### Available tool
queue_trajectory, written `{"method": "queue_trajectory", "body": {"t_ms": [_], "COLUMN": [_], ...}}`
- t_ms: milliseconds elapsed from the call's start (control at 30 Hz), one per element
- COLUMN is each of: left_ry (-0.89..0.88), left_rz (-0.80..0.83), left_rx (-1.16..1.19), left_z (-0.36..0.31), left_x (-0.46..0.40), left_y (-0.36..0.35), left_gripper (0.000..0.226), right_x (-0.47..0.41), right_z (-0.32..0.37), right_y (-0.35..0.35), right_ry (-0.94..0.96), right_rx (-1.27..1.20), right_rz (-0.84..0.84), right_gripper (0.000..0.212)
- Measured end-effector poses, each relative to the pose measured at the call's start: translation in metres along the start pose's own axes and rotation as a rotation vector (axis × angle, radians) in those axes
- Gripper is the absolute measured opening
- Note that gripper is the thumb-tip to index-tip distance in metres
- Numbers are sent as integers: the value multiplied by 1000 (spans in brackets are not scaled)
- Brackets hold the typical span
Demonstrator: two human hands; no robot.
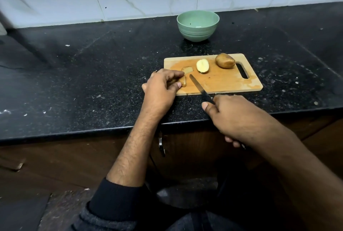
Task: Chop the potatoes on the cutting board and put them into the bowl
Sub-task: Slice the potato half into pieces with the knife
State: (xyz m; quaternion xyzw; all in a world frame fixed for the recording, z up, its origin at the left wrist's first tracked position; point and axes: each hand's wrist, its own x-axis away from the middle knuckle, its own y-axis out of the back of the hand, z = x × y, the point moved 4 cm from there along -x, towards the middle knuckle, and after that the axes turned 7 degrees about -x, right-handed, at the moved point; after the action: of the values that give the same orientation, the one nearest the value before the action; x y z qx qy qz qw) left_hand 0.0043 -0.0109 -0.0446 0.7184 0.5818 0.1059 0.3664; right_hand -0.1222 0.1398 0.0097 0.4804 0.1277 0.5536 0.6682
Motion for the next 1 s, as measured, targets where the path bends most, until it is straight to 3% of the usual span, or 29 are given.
{"method": "queue_trajectory", "body": {"t_ms": [333,700,1000], "left_ry": [36,48,11], "left_rz": [-41,-36,-66], "left_rx": [68,62,-108], "left_z": [-4,1,-12], "left_x": [-3,-3,3], "left_y": [2,2,5], "left_gripper": [29,33,17], "right_x": [-8,-4,-5], "right_z": [23,13,20], "right_y": [-27,-5,-3], "right_ry": [71,101,146], "right_rx": [255,200,81], "right_rz": [-78,-111,-100], "right_gripper": [42,41,36]}}
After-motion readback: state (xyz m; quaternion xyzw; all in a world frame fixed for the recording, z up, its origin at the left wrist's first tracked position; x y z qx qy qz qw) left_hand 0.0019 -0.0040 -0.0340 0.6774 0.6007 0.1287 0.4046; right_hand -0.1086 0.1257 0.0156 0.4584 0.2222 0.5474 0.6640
